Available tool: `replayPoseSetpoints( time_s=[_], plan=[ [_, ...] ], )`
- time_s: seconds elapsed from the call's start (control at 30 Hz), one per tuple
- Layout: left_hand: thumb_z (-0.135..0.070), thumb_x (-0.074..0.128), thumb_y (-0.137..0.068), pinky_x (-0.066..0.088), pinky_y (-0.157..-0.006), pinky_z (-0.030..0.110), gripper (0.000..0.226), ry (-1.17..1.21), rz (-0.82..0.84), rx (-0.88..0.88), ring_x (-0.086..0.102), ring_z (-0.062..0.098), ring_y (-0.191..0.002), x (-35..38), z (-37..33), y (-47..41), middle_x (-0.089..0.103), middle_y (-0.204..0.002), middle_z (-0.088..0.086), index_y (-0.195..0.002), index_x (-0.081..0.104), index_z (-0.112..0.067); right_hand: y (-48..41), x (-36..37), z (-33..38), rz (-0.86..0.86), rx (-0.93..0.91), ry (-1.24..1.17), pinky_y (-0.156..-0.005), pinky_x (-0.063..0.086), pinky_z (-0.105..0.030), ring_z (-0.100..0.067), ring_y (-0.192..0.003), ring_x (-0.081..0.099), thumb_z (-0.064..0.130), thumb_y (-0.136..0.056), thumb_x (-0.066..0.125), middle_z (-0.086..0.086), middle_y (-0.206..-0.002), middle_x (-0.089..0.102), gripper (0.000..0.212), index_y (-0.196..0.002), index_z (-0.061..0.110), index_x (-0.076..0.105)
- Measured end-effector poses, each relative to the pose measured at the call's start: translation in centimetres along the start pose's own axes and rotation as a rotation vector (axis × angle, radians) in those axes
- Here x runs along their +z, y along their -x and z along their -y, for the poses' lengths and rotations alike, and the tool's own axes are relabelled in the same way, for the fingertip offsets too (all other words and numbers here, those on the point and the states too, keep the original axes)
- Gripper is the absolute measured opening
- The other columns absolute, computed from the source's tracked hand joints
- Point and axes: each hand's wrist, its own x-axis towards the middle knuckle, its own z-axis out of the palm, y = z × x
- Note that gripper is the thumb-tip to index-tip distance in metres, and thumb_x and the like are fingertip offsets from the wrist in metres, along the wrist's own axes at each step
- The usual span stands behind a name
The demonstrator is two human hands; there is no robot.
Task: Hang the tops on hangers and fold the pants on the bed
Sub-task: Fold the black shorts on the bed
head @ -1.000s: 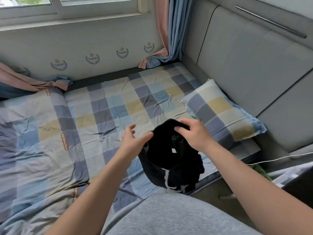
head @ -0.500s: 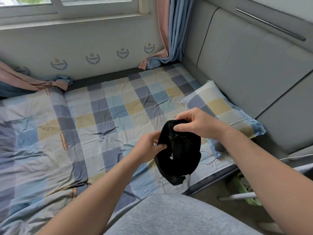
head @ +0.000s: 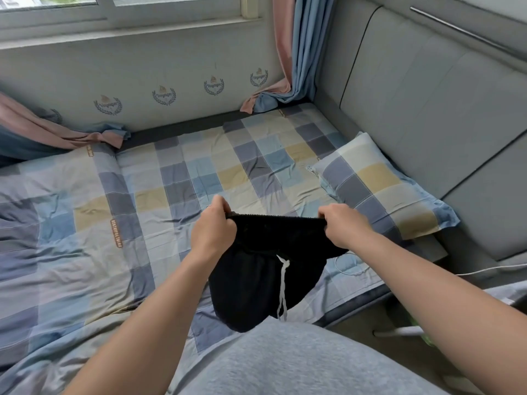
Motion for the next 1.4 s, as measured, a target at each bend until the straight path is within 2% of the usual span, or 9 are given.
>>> replayPoseSetpoints(
  time_s=[0.27, 0.4, 0.47, 0.63, 0.8, 0.9, 1.03, 1.13, 1.4],
  plan=[
    [-0.003, 0.043, -0.076, 0.038, -0.06, 0.031, 0.026, -0.163, 0.078, -0.212, 0.055, 0.024, -0.081, -0.9, 3.6, -0.9, 0.058, -0.081, -0.006, -0.083, 0.052, -0.026, -0.5, 2.2, -3.4, -0.124, 0.265, -0.07, -0.066, 0.043, -0.035, -0.029, -0.083, 0.055, 0.005, -0.09, 0.049, -0.004, -0.102, 0.063, 0.027, -0.099, 0.027, 0.06],
    [-0.005, 0.041, -0.078, 0.043, -0.061, 0.031, 0.025, -0.151, 0.214, -0.281, 0.059, 0.024, -0.077, -0.7, 3.9, -1.3, 0.063, -0.082, 0.0, -0.083, 0.058, -0.023, -1.0, 1.9, -2.8, -0.015, 0.437, -0.725, -0.06, 0.053, -0.035, -0.035, -0.081, 0.064, -0.001, -0.094, 0.05, -0.013, -0.1, 0.064, 0.027, -0.094, 0.02, 0.066],
    [-0.002, 0.037, -0.082, 0.051, -0.06, 0.033, 0.03, 0.017, 0.282, -0.325, 0.06, 0.026, -0.069, -0.6, 4.1, -1.8, 0.065, -0.079, 0.009, -0.088, 0.062, -0.017, -0.8, 1.5, -2.5, 0.133, 0.514, -1.128, -0.052, 0.047, -0.028, -0.028, -0.064, 0.062, 0.002, -0.098, 0.052, -0.013, -0.093, 0.063, 0.02, -0.095, 0.016, 0.066],
    [-0.017, 0.054, -0.092, 0.046, -0.056, 0.027, 0.005, 0.581, 0.51, -0.632, 0.041, 0.016, -0.052, -2.1, 5.1, -1.6, 0.045, -0.069, 0.003, -0.095, 0.056, -0.012, -0.3, 0.6, -3.4, 0.46, 0.406, -1.518, -0.056, 0.051, -0.024, -0.015, -0.065, 0.054, 0.012, -0.093, 0.065, -0.005, -0.087, 0.06, 0.004, -0.097, 0.014, 0.064],
    [-0.015, 0.073, -0.089, 0.051, -0.071, 0.027, 0.023, 0.976, 0.772, -0.511, 0.048, 0.015, -0.068, -3.9, 6.4, -1.3, 0.056, -0.087, 0.004, -0.108, 0.06, -0.013, -0.2, -0.8, -4.4, 0.53, 0.259, -1.841, -0.084, 0.061, -0.033, -0.022, -0.092, 0.066, -0.008, -0.081, 0.062, -0.013, -0.102, 0.067, 0.042, -0.12, 0.006, 0.061],
    [0.011, 0.066, -0.087, 0.057, -0.076, 0.027, 0.028, 0.856, 0.639, -0.341, 0.065, 0.021, -0.086, -3.8, 6.2, -1.3, 0.064, -0.096, 0.012, -0.107, 0.065, -0.009, -0.5, -1.0, -3.7, 0.378, 0.247, -1.706, -0.081, 0.062, -0.036, -0.028, -0.095, 0.069, -0.023, -0.085, 0.055, -0.021, -0.106, 0.065, 0.044, -0.125, -0.003, 0.059],
    [-0.015, 0.067, -0.095, 0.052, -0.071, 0.029, 0.015, 0.437, 0.303, -0.078, 0.063, 0.022, -0.08, -3.6, 5.9, -1.8, 0.07, -0.083, 0.001, -0.089, 0.073, -0.027, -0.8, -1.1, -2.7, 0.039, 0.082, -1.054, -0.067, 0.057, -0.033, -0.02, -0.068, 0.062, 0.007, -0.094, 0.067, -0.012, -0.083, 0.06, 0.006, -0.098, 0.011, 0.069],
    [-0.026, 0.063, -0.098, 0.046, -0.097, 0.042, 0.012, 0.299, 0.17, 0.014, 0.056, 0.027, -0.108, -3.7, 6.1, -1.9, 0.063, -0.106, 0.0, -0.099, 0.073, -0.021, -1.2, -1.1, -2.7, -0.13, -0.028, -0.693, -0.09, 0.047, -0.041, -0.025, -0.095, 0.057, 0.026, -0.095, 0.067, -0.001, -0.095, 0.058, 0.005, -0.093, 0.021, 0.067],
    [-0.025, 0.053, -0.101, 0.046, -0.072, 0.039, 0.016, 0.38, 0.057, 0.077, 0.059, 0.02, -0.078, -3.9, 4.0, -1.0, 0.065, -0.081, 0.001, -0.088, 0.062, -0.021, -1.0, -1.0, -2.5, -0.158, -0.039, -0.789, -0.087, 0.054, -0.049, -0.02, -0.092, 0.067, 0.036, -0.097, 0.063, 0.004, -0.089, 0.072, 0.01, -0.095, 0.028, 0.068]
  ],
)
